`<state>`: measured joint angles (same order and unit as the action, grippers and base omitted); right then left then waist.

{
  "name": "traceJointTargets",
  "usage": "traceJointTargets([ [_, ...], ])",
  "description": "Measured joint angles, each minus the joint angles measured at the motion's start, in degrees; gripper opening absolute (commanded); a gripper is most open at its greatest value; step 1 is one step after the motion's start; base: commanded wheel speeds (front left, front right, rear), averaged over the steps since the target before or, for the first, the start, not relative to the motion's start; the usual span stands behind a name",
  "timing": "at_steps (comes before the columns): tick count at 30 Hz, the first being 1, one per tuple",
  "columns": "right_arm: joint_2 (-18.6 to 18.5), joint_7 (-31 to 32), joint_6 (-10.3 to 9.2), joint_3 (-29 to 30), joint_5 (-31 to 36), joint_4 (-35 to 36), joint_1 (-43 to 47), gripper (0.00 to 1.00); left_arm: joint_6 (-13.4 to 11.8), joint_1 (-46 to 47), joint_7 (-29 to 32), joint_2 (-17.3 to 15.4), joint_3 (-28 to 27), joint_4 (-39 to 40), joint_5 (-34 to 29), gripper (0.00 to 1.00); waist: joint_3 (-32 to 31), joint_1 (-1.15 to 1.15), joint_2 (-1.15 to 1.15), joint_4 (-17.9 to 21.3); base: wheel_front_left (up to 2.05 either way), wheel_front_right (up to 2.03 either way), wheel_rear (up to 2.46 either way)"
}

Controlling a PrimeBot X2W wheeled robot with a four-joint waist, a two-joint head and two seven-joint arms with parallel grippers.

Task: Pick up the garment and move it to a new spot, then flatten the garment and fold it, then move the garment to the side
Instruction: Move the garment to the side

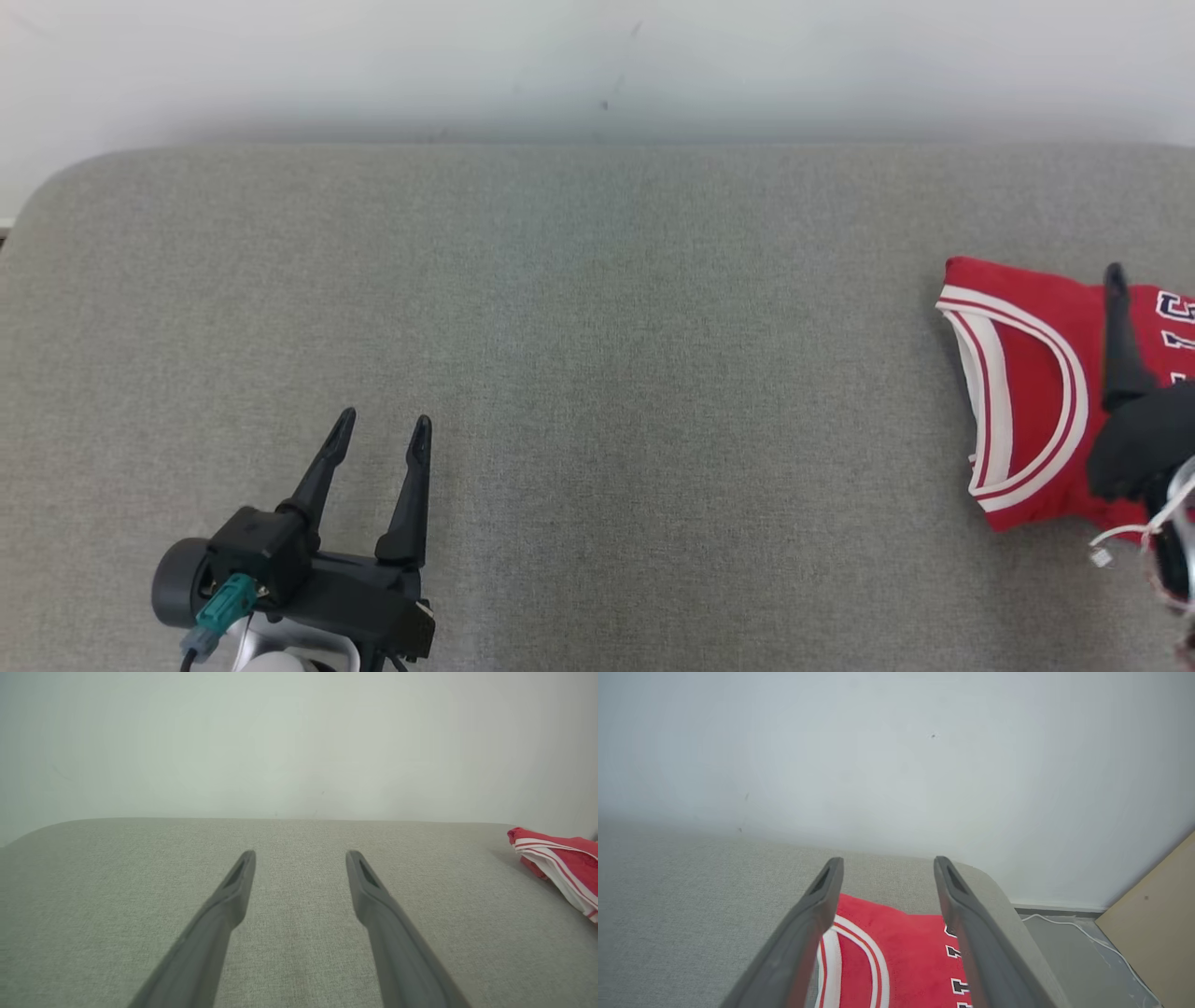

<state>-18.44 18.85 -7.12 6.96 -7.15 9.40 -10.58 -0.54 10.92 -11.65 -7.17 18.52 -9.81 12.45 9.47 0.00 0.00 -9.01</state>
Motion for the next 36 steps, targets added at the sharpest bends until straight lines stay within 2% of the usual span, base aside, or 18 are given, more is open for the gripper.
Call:
traceJointTargets([
  [7,4.5,-9.7,0.13,-3.5,-3.0,-4.1,2.3,1.00,-0.5,-0.1,-1.0,0.0,-1.6,-0.3,0.2,1.00,-3.2,0.00,0.00,-0.2,0.00,0.00,0.00],
  [13,7.2,-15.7,4.23,-7.8,-5.9,-8.9,4.3,1.00,-0.4,-0.6,-1.6,-0.3,-2.2,0.0,0.7,1.00,-6.1,0.00,0.00,-0.1,0.00,0.00,0.00],
  [16,8.6,-18.2,4.63,-8.6,-6.0,-10.6,5.4,1.00,0.1,-1.2,-1.6,-0.9,-1.8,-0.1,0.5,1.00,-7.4,0.00,0.00,-0.2,0.00,0.00,0.00],
  [22,9.9,-21.8,5.09,-9.1,-6.0,-12.8,6.1,1.00,-0.6,-3.8,-1.6,-1.5,-3.4,-0.4,1.2,1.00,-9.5,0.01,0.00,-0.2,0.00,0.00,0.00],
  [26,10.1,-23.7,4.54,-8.3,-5.9,-14.3,6.7,1.00,-1.0,-4.7,-1.5,-1.5,-4.5,-1.1,3.1,1.00,-9.9,0.01,0.00,0.1,0.00,0.00,0.00],
  [32,10.2,-25.8,4.52,-8.0,-5.9,-15.8,6.9,1.00,-0.4,-5.7,-1.0,-1.5,-4.9,-0.5,4.2,1.00,-10.1,0.00,0.00,0.8,0.00,0.00,0.00],
  [36,10.3,-27.0,4.53,-8.1,-5.9,-16.7,6.9,1.00,1.1,-6.0,-0.9,-1.6,-3.1,-0.3,4.1,1.00,-10.1,0.00,0.00,1.3,0.00,0.00,0.00],
])
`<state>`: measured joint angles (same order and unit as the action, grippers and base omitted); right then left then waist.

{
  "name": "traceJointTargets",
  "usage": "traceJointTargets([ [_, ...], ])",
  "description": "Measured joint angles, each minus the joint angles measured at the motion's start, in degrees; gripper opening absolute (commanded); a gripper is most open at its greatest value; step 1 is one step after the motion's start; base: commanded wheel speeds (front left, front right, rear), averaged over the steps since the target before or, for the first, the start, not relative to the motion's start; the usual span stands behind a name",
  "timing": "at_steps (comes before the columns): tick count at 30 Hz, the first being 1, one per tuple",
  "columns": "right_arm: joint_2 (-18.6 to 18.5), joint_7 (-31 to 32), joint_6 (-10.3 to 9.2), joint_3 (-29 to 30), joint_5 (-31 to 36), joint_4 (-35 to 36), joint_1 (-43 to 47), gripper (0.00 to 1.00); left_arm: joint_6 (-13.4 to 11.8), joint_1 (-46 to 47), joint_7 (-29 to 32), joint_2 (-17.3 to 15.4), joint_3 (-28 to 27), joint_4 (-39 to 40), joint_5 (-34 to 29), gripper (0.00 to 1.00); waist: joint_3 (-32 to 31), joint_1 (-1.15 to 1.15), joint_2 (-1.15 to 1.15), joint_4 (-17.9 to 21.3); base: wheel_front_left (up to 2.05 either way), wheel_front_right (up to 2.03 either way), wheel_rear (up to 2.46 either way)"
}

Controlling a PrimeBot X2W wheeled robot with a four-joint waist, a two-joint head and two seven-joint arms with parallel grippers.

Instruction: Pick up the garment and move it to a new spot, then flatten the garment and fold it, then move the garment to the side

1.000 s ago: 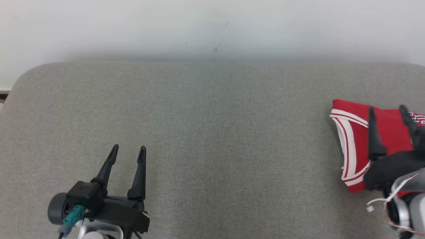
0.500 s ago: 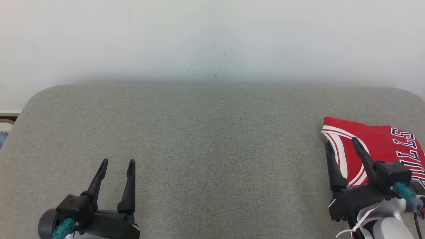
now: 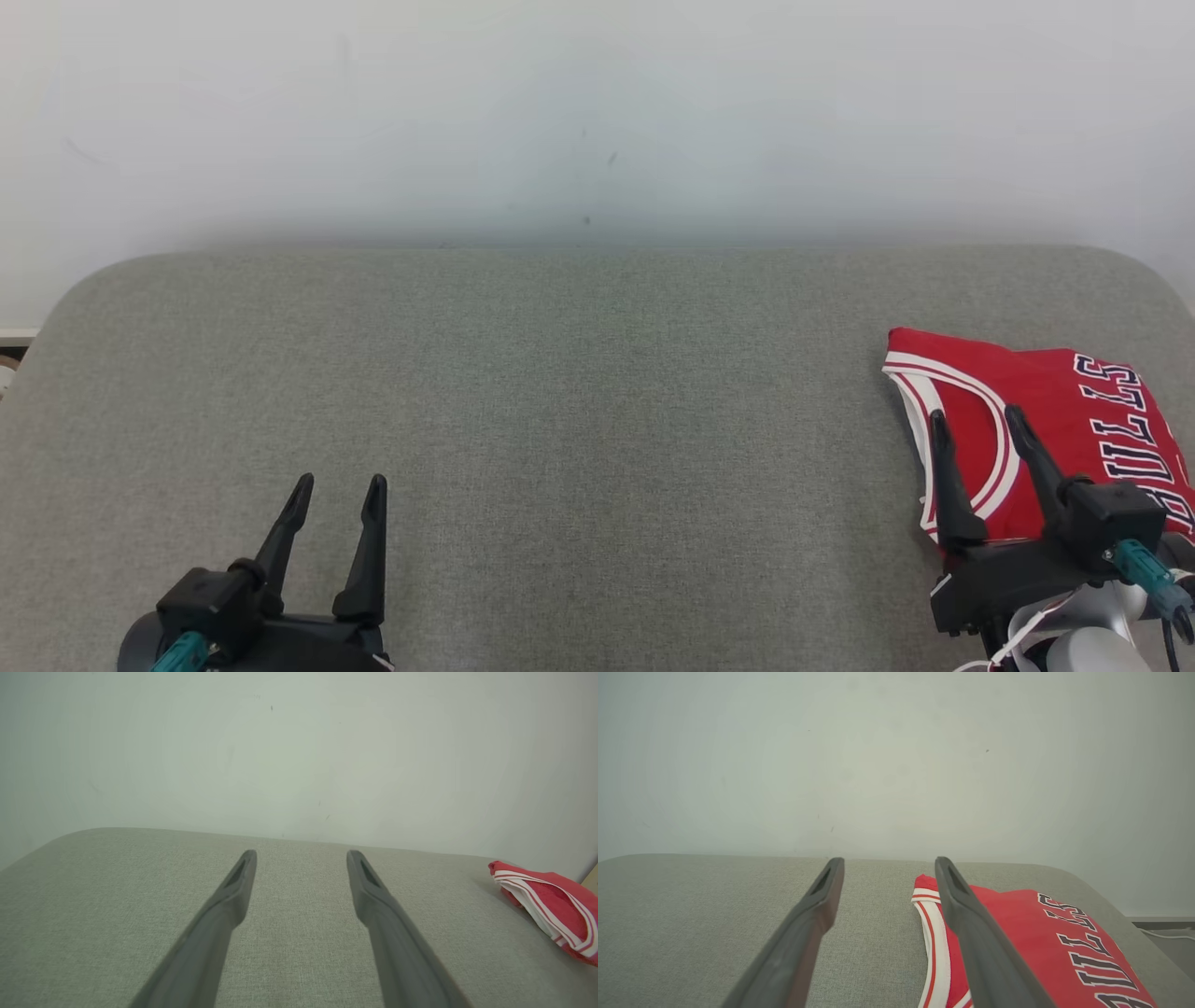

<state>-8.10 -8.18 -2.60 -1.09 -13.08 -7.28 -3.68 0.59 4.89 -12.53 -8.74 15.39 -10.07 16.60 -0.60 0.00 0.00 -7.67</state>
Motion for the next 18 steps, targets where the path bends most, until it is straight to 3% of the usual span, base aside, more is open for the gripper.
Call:
traceJointTargets([
  [18,1.0,-2.9,0.00,-0.3,0.0,-3.3,-0.1,1.00,-1.7,0.0,0.0,0.8,-2.8,0.3,2.2,1.00,-0.1,0.00,0.00,0.4,0.00,0.00,0.00],
])
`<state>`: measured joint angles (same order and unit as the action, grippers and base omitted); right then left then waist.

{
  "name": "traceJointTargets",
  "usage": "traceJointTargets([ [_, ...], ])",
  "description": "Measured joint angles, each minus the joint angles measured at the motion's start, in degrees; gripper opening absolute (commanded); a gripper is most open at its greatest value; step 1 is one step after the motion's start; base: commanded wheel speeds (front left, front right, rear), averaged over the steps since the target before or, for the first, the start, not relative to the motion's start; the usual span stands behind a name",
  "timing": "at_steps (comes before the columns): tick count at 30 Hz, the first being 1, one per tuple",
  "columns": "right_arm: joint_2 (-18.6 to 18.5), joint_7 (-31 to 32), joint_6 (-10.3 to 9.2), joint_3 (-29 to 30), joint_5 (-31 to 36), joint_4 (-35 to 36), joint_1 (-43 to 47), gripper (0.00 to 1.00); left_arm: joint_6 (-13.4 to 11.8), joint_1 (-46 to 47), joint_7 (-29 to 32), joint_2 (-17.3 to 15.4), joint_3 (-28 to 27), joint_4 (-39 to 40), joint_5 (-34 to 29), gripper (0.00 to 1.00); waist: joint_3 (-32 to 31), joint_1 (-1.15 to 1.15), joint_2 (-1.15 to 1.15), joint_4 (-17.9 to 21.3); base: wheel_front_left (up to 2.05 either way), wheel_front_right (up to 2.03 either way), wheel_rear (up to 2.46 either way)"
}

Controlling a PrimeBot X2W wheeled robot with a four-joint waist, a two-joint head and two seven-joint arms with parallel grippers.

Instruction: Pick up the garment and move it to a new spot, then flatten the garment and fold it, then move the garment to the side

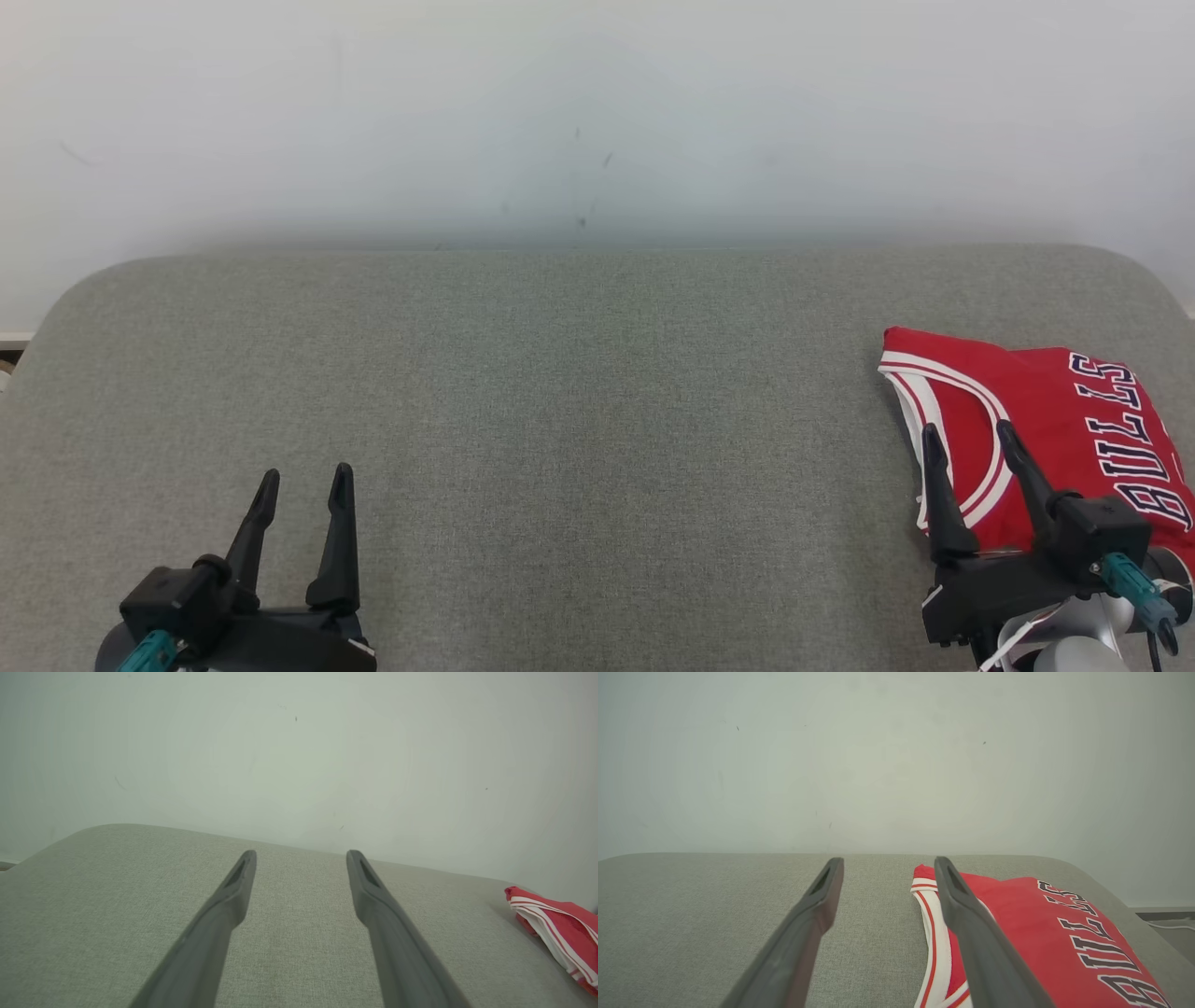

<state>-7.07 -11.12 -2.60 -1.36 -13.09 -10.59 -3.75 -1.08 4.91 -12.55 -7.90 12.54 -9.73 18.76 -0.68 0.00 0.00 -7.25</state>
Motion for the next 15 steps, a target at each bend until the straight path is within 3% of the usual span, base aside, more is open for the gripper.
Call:
traceJointTargets([
  [8,0.0,-0.6,-0.01,0.0,0.0,-0.6,0.0,1.00,-0.1,0.0,0.0,0.1,-0.2,0.0,0.2,1.00,-0.1,0.00,0.00,0.1,0.00,0.00,0.00],
  [9,0.0,-0.6,0.00,0.0,0.0,-0.7,0.0,0.00,-0.1,0.0,0.0,0.1,-0.2,0.0,0.3,0.00,-0.1,0.00,0.00,0.1,0.00,0.00,0.00],
  [15,1.0,-0.4,0.01,-0.6,0.0,-4.2,3.0,0.00,-0.1,-2.6,0.0,1.1,0.3,-3.4,0.4,0.00,-0.1,0.00,0.00,0.2,0.00,0.00,0.00],
])
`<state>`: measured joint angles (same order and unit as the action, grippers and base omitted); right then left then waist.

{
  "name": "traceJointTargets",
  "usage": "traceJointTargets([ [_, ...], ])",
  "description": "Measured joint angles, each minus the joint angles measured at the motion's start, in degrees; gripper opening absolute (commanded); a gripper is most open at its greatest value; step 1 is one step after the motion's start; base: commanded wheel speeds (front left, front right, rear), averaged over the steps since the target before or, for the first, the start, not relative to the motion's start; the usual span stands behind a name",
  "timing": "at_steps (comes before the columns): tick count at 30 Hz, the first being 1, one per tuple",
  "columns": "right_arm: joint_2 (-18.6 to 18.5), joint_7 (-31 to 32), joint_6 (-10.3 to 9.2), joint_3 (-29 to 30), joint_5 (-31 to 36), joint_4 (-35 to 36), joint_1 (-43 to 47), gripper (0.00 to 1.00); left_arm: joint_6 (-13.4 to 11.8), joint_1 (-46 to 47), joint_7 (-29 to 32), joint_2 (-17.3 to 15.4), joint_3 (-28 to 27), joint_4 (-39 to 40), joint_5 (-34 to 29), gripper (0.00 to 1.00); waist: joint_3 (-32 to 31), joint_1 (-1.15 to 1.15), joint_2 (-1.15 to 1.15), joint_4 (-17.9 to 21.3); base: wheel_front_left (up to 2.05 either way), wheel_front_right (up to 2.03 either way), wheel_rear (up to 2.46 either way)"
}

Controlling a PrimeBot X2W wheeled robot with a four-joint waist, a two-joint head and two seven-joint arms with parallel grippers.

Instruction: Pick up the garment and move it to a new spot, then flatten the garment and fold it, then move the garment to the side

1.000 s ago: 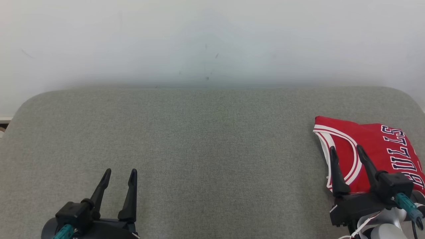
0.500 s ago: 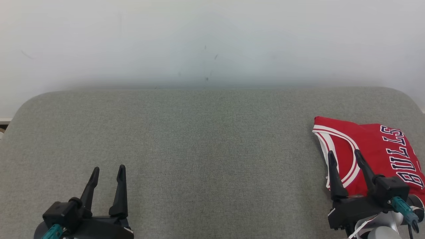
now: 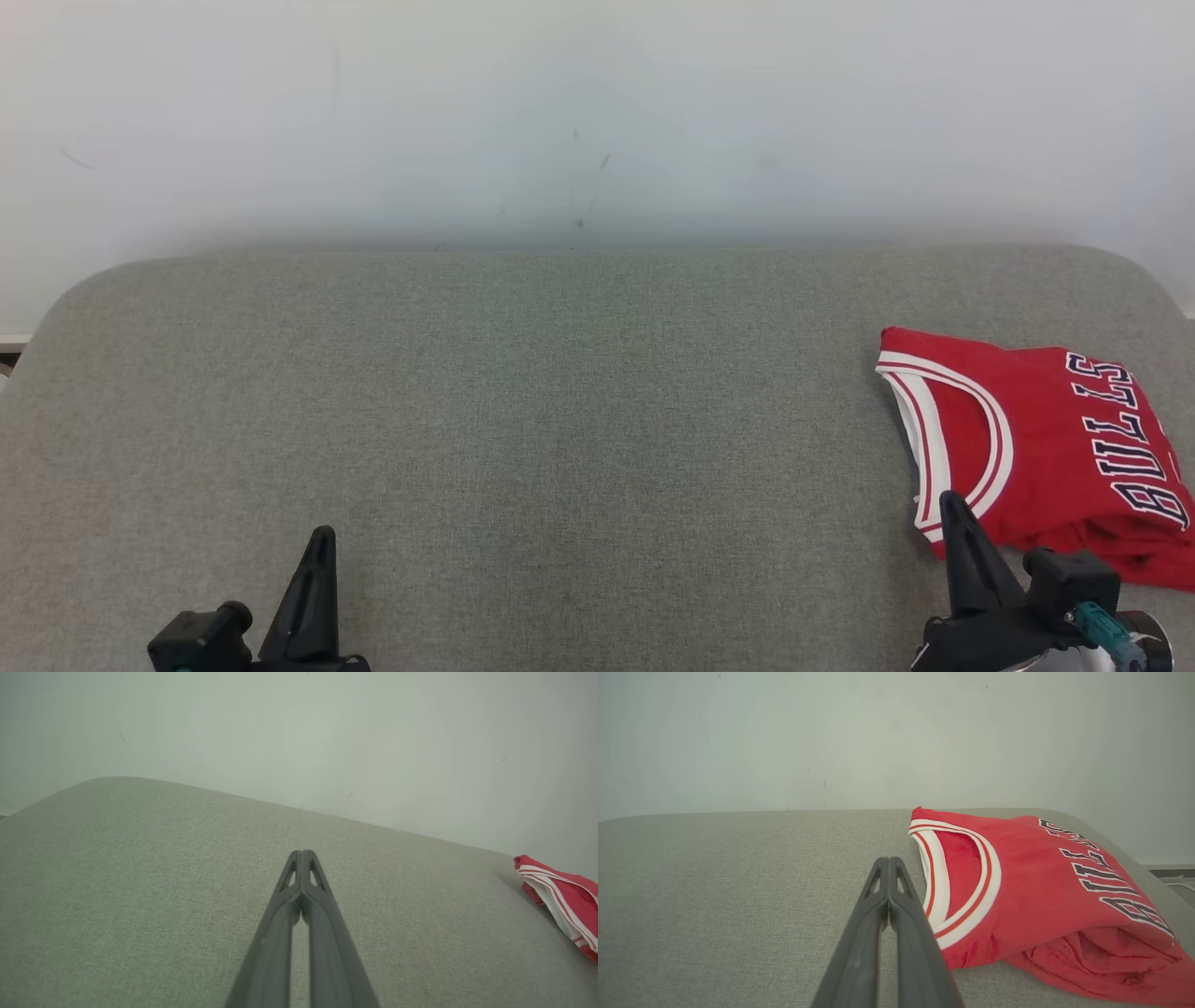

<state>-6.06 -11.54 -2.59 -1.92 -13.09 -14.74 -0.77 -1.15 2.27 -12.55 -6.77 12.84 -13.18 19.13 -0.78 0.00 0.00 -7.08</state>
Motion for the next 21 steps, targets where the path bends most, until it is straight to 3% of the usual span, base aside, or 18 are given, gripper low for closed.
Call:
traceJointTargets([
  [5,0.3,0.6,0.18,0.4,-1.6,-0.5,0.4,0.00,0.2,-0.6,0.8,0.3,-0.7,-0.6,1.5,0.00,0.0,0.00,0.00,0.2,0.00,0.00,0.00],
  [21,0.7,4.1,1.70,2.2,-15.3,-1.6,0.0,0.00,1.3,-0.4,4.2,1.0,-3.8,-1.5,14.3,0.00,0.1,0.00,0.00,1.5,0.00,0.00,0.00],
])
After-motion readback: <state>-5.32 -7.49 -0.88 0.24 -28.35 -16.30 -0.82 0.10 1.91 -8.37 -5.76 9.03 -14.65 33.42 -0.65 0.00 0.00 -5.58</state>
